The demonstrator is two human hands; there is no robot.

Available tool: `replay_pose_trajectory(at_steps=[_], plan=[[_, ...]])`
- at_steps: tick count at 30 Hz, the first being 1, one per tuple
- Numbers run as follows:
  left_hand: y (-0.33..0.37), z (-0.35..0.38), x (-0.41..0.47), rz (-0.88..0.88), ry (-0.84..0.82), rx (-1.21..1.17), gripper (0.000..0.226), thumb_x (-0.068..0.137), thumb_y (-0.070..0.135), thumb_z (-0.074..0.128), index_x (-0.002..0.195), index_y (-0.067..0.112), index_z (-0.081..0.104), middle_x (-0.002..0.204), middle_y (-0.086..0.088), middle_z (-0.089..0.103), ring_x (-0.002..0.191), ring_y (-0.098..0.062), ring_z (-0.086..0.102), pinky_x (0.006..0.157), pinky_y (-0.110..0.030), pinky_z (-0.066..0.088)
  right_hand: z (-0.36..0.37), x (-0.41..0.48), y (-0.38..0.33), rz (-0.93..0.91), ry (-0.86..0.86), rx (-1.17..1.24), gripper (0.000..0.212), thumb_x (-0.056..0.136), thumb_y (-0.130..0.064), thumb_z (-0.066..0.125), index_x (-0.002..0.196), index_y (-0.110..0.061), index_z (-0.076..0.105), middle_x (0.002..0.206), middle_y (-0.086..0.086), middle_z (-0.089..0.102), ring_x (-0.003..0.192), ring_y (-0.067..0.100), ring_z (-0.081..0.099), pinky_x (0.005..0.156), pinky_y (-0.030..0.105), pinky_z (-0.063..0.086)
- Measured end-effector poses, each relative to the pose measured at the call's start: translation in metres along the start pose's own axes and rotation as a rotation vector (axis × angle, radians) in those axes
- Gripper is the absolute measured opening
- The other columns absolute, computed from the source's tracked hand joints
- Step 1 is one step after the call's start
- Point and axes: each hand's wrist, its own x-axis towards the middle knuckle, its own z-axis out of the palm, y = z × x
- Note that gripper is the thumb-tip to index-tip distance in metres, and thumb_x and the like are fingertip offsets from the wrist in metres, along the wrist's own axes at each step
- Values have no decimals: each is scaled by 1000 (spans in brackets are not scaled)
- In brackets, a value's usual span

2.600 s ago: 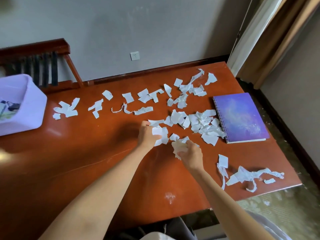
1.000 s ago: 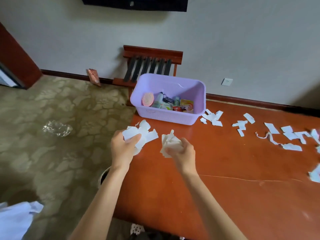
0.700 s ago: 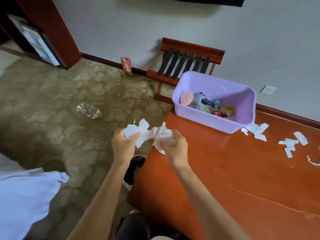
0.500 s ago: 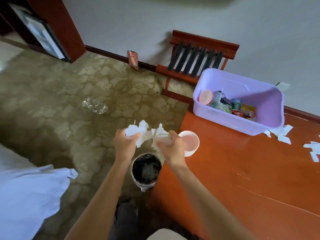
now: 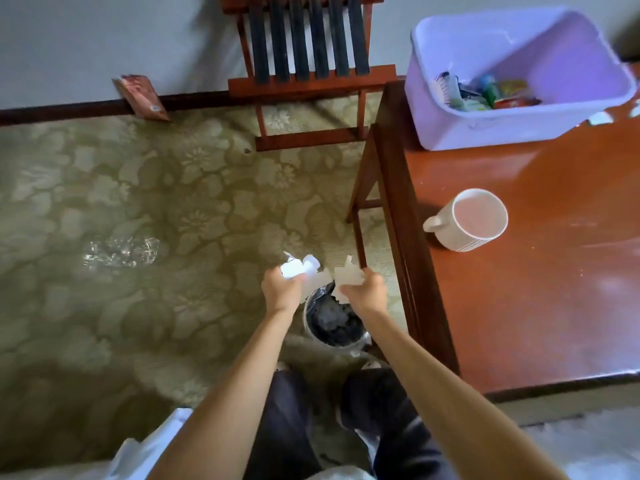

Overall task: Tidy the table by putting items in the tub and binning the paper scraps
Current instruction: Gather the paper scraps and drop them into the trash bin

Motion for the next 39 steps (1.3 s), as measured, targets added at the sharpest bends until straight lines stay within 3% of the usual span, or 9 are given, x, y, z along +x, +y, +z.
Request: replay_pose_trajectory(at_steps=[8, 15, 18, 20, 23, 27, 31, 35, 39], plan=[[-117, 85, 79, -97, -211, 183, 34, 85, 10, 64, 115, -5, 61, 113, -17, 65, 105, -27, 62, 85, -34, 49, 76, 100, 119, 217, -44, -33, 46, 88, -7, 57, 132, 1, 47, 128, 16, 58, 116, 28, 56, 80, 22, 40], [-219, 166, 160, -222, -319, 237, 47, 87, 21, 62, 127, -2, 54, 127, -16, 59, 119, -29, 56, 93, -31, 46, 133, 196, 205, 256, -48, -60, 40, 92, -8, 47, 131, 4, 45, 122, 20, 57, 111, 32, 54, 83, 30, 41], [-238, 182, 178, -255, -482, 203, 40, 93, 18, 53, 128, -1, 51, 133, -16, 54, 124, -29, 52, 80, -29, 47, 148, 218, 225, 259, -23, -5, 39, 93, -10, 48, 129, 3, 46, 99, 16, 55, 91, 28, 53, 76, 32, 40], [-241, 180, 184, -327, -539, 79, 42, 93, 10, 50, 134, 0, 46, 133, -18, 52, 118, -28, 53, 64, -26, 42, 150, 218, 229, 258, 1, 5, 39, 93, -8, 46, 132, 0, 43, 113, 18, 57, 103, 32, 56, 85, 36, 45], [-225, 164, 177, -375, -494, 21, 45, 93, 3, 47, 137, 5, 44, 105, -9, 55, 92, -22, 51, 69, -29, 44, 138, 198, 211, 257, 12, 24, 36, 95, -2, 38, 129, 3, 45, 129, 22, 54, 118, 37, 52, 97, 38, 43], [-177, 134, 144, -368, -420, 11, 44, 91, -1, 44, 134, 12, 44, 74, -4, 52, 60, -13, 46, 54, -21, 40, 108, 155, 170, 243, 7, 15, 42, 95, -5, 37, 137, -2, 40, 137, 16, 49, 124, 33, 47, 97, 33, 40], [-112, 91, 84, -351, -362, -38, 32, 94, 4, 45, 125, 9, 51, 110, -15, 58, 63, -14, 52, 59, -24, 47, 61, 93, 118, 221, 23, 59, 38, 91, 1, 41, 128, -1, 49, 128, 18, 56, 117, 33, 53, 87, 31, 44], [-22, 44, 8, -218, -373, -8, 21, 93, 3, 45, 78, 11, 57, 98, -13, 55, 70, -19, 57, 69, -31, 52, 1, 17, 56, 182, 10, 184, 38, 89, 0, 43, 124, -6, 54, 115, 13, 62, 98, 26, 57, 73, 28, 48], [78, -6, -73, -19, -449, -48, 20, 94, 9, 48, 109, 6, 61, 102, -10, 64, 89, -22, 64, 91, -38, 51, -78, -60, -5, -16, 85, 332, 20, 86, -6, 56, 104, -6, 64, 103, 14, 68, 95, 29, 65, 91, 44, 53]])
